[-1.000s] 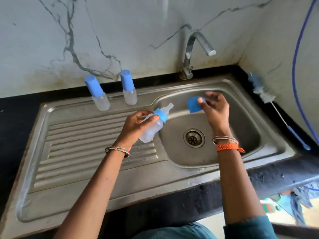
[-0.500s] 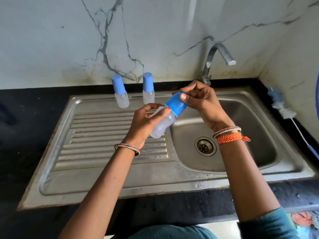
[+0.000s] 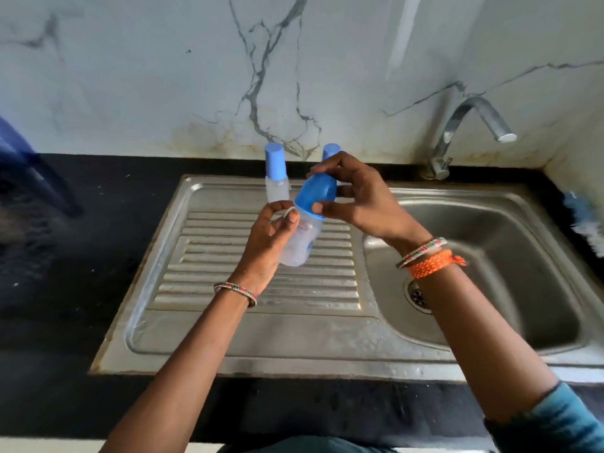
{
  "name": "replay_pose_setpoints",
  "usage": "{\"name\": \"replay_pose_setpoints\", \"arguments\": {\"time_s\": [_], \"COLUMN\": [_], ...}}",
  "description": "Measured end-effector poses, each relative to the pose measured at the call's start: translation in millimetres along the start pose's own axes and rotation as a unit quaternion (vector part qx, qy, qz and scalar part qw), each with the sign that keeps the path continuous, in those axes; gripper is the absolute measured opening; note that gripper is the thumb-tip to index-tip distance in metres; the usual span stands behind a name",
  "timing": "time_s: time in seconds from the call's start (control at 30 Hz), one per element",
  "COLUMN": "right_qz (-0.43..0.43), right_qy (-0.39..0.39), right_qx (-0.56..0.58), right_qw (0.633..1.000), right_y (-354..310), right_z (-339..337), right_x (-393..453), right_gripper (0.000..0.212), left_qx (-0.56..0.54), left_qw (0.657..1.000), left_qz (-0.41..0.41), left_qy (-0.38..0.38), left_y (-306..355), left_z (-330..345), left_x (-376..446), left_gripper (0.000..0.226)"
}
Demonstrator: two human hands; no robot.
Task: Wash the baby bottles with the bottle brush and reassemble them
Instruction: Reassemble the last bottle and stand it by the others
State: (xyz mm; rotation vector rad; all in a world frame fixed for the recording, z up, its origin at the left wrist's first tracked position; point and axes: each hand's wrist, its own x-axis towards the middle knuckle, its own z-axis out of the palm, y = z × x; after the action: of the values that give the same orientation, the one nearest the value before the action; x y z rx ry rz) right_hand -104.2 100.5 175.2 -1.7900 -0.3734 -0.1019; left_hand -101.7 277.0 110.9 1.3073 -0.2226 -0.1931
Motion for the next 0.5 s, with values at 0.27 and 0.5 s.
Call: {"name": "replay_pose_setpoints", "arguments": {"time_s": [0.27, 0.5], "right_qz": [-0.019, 0.005], "right_qy": [0.025, -0.027], "right_qx": [-0.246, -0.325], "right_qw": [0.969, 0.945], "right_y": [51, 103], "right_z": [92, 152], "right_x": [118, 204], "right_gripper": [0.048, 0.052], "left_qx": [0.284, 0.354], "left_qw": [0.945, 0.927], "left_qz": [-0.023, -0.009], "left_qy": [0.161, 0.122], "left_y": [-34, -30], "left_z": [-148, -225], "left_x": [39, 84], "left_gripper": [0.019, 0.022]}}
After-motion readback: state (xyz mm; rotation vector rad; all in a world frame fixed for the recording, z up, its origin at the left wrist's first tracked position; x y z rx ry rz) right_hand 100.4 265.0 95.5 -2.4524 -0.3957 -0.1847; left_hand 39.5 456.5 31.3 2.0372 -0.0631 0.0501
